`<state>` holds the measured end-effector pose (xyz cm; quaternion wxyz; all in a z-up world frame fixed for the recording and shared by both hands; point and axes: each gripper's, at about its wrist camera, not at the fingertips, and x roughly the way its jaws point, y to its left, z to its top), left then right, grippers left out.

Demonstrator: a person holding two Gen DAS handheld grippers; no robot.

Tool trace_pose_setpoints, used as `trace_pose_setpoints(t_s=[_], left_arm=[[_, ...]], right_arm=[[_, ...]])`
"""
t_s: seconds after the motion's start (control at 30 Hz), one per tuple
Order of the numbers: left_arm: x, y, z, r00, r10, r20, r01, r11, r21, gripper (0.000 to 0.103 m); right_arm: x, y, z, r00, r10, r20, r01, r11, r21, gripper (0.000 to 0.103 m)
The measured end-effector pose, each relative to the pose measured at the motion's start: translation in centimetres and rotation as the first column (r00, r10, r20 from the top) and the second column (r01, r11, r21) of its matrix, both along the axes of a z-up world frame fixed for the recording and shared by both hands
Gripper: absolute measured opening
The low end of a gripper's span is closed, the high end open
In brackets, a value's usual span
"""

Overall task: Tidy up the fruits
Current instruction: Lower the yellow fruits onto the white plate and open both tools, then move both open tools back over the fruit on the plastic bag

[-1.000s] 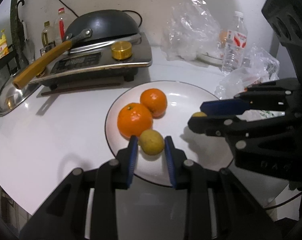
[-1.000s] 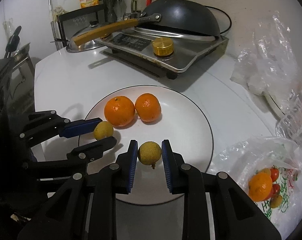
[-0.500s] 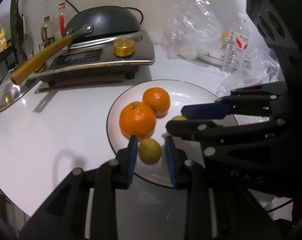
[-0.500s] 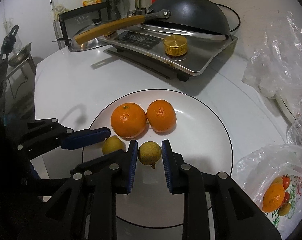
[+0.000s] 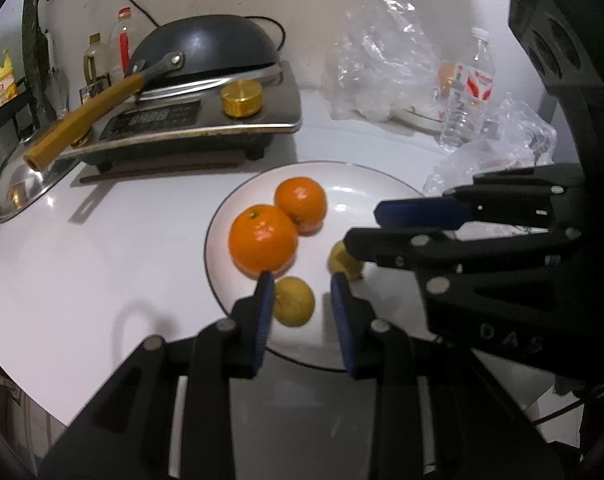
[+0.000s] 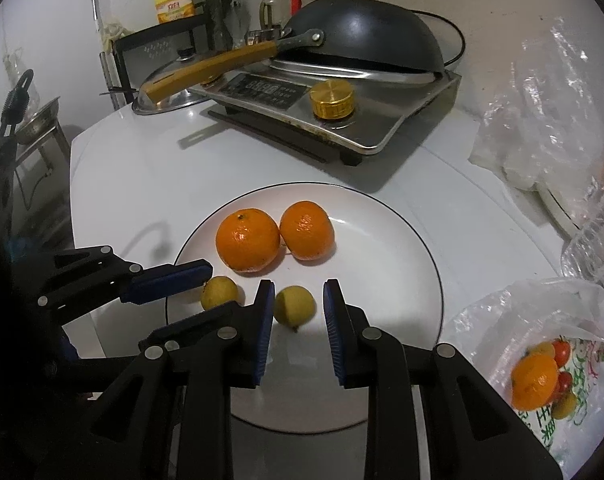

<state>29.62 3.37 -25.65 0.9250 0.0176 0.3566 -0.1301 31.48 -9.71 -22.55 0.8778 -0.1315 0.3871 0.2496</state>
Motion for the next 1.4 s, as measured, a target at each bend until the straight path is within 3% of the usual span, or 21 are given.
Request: trace_pose_setpoints(t_s=[0.13, 0.3, 1.4], left_arm=[[-0.6, -0.8, 0.5, 1.0, -0.007, 0.008, 0.007, 1.0, 0.002, 0.035], [-1.5, -1.8, 1.4, 1.0, -0.009, 0.023, 0.009, 1.0, -0.003, 0.045], [-5.9, -11.9, 4.8, 0.989, -0.121, 0.084, 0.117, 0.992, 0.043, 0.046]], right_arm=[[-0.9, -1.0, 0.7, 1.0, -0.013, 0.015, 0.013, 1.0, 0.008, 0.027], [-1.8, -2.3, 1.5, 0.999, -0.034, 0.03, 0.033, 0.999, 0.012, 0.027], [-8.6, -13.9, 5.0, 0.977, -0.177, 0.115, 0.169, 0.983, 0.074, 0.03]])
